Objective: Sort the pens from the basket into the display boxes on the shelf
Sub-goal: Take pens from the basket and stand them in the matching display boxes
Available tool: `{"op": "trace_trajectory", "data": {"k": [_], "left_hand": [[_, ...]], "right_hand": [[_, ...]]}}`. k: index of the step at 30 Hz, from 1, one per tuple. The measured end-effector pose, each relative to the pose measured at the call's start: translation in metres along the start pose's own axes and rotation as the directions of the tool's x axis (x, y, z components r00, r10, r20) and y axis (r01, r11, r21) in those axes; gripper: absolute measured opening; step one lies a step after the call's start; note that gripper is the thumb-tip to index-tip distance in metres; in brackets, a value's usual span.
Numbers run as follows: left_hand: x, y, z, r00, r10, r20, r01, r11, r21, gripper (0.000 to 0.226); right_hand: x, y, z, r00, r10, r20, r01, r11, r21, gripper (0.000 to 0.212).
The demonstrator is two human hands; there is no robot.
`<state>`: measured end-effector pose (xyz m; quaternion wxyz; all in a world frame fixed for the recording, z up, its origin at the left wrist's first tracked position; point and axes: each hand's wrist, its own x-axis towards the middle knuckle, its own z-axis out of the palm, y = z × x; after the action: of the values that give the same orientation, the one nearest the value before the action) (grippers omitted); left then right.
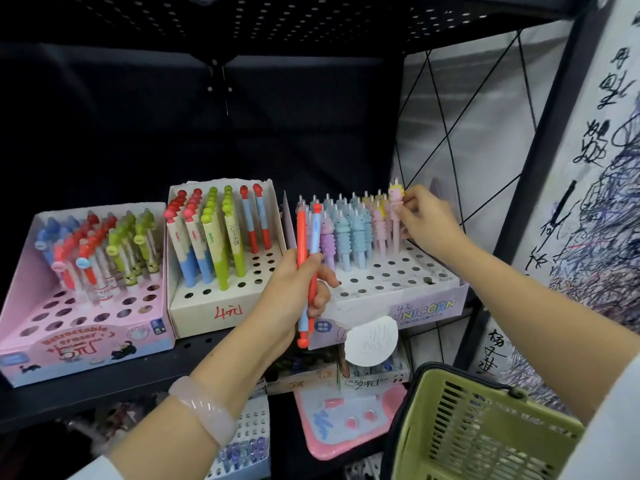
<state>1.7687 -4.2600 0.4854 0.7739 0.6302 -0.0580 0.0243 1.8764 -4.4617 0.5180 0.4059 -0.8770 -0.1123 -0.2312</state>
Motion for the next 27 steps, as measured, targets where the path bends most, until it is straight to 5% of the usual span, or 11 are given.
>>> {"op": "trace_trajectory", "data": {"k": [3,8,12,15,19,22,27], "left_hand": [[-0.001,-0.001,0.000,0.999,0.040,0.004,-0.040,0.998,0.047,0.010],[-0.008,0.000,-0.004,0.995,0.094,0.016,-0.094,0.994,0.058,0.014],[-0.012,0.002,-0.013,0.994,0.107,0.015,-0.108,0.992,0.063,0.015],[-0.014,0.002,-0.019,0.993,0.121,0.001,-0.120,0.990,0.069,0.014],[-0.016,-0.001,-0.022,0.989,0.147,0.006,-0.147,0.988,0.039,0.013],[-0.021,-0.001,-0.026,0.986,0.168,-0.003,-0.167,0.984,0.057,0.015],[-0.028,0.005,-0.058,0.987,0.093,-0.130,-0.081,0.992,0.096,0.017]], "right_hand": [[0.002,0.000,0.003,0.997,0.071,0.004,-0.071,0.997,-0.002,0.006],[0.000,0.005,0.015,0.985,0.167,0.053,-0.147,0.951,-0.272,0.024],[-0.010,-0.004,0.015,0.989,0.135,-0.060,-0.147,0.906,-0.396,0.026],[-0.019,-0.036,0.012,0.983,0.010,-0.182,-0.053,0.972,-0.228,0.023],[-0.047,-0.096,0.032,0.980,-0.039,0.194,0.003,0.983,0.184,0.015],[-0.060,-0.119,0.052,0.936,-0.058,0.346,-0.045,0.958,0.284,0.022],[-0.045,-0.142,0.063,0.989,-0.078,0.129,0.026,0.930,0.367,0.018]]}}
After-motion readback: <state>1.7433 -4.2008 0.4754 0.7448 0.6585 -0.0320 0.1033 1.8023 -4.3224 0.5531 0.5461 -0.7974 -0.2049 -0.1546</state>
